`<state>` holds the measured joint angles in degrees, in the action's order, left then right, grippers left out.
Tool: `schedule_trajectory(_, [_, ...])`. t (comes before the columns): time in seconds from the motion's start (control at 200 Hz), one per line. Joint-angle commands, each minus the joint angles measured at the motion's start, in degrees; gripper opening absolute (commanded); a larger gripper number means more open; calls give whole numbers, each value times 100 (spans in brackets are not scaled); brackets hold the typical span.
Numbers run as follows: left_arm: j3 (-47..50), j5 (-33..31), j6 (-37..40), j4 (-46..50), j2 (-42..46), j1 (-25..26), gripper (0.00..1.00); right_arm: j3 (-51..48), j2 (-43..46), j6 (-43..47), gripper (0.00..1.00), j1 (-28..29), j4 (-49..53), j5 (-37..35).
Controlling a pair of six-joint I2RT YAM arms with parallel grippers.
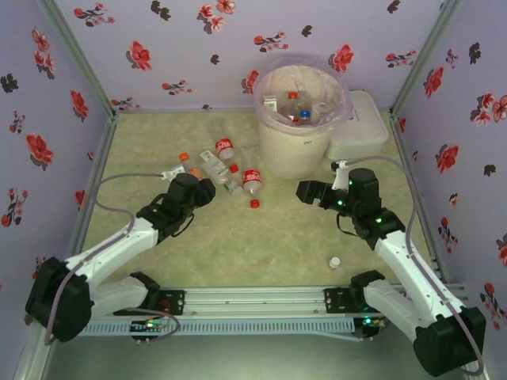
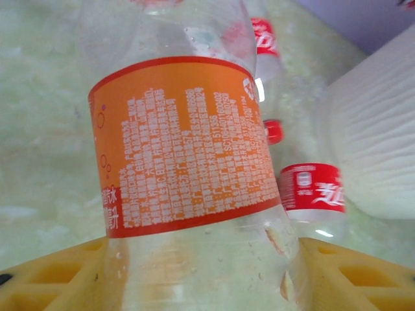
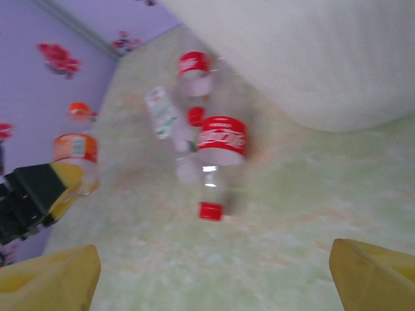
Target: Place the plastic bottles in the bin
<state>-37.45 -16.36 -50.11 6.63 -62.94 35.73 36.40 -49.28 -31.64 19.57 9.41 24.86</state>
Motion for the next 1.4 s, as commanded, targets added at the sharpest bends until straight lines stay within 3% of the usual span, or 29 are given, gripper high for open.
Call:
schedule_trajectory(0.0, [-41,913,699,-246,261,76,25,-195,-228,-1148,92,236,-2119,637])
schedule_trajectory(0.08, [0,1517,1191,-624,282,249,23,-123,-613,-1433,92,356,-2597,625])
schedule_trajectory(0.295, [141,2191,1898,-1195,152,821,17,13,-1838,-2564,94,751,-4847,913])
schedule_trajectory(0.47, [7,2585,2529,-1211,81,1240,16,341,-2488,-2412,97,1190,-4830,867])
schedule_trajectory(0.745, [35,2638,2875,-1185,237,1569,16,828,-2935,-1908,99,1231,-3847,794])
schedule_trajectory(0.835, [88,2551,2866,-1179,259,1569,16,877,-3107,-2010,89,1258,-3991,836])
schedule_trajectory(1.08, [80,2409,2882,-1189,247,1565,17,934,-3089,-1847,47,1409,-3683,765])
schedule_trajectory(1.18, [100,2384,2935,-1206,265,1570,29,993,-2845,-1671,34,1417,-3393,624])
schedule_trajectory(1.395, [222,1659,2786,-1273,382,1564,87,2126,-2064,-372,18,1400,-1339,130])
